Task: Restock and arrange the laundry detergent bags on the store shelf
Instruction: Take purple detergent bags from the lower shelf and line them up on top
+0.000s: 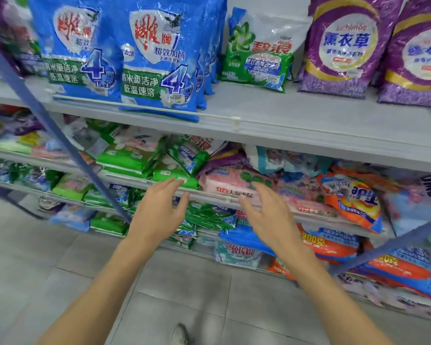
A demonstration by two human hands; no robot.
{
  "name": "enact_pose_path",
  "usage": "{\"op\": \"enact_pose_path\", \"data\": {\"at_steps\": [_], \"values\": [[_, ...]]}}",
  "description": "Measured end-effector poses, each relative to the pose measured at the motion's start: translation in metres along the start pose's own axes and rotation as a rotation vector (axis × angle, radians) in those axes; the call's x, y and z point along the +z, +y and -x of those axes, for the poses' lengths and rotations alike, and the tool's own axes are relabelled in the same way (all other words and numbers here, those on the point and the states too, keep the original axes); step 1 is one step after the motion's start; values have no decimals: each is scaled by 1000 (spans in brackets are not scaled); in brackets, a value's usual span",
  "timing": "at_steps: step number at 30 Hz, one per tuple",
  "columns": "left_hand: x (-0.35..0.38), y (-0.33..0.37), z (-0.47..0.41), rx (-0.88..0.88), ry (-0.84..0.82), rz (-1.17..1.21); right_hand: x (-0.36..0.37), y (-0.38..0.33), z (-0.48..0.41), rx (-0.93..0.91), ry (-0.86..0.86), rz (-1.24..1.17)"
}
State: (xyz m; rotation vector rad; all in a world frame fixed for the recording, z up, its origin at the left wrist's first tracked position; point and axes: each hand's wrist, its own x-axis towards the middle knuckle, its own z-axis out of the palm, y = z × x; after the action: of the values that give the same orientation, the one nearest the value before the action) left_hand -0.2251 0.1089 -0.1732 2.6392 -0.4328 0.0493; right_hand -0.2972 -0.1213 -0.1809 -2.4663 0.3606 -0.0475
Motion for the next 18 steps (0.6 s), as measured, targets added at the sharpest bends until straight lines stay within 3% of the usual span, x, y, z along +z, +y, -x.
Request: {"op": "enact_pose_path", "data": {"at_steps": [12,18], "values": [[62,-73,-79,-8,-79,160,83,-21,-99,385,169,-519],[107,-67,-101,-5,-71,264,104,-2,-148,417,226,-730]]}}
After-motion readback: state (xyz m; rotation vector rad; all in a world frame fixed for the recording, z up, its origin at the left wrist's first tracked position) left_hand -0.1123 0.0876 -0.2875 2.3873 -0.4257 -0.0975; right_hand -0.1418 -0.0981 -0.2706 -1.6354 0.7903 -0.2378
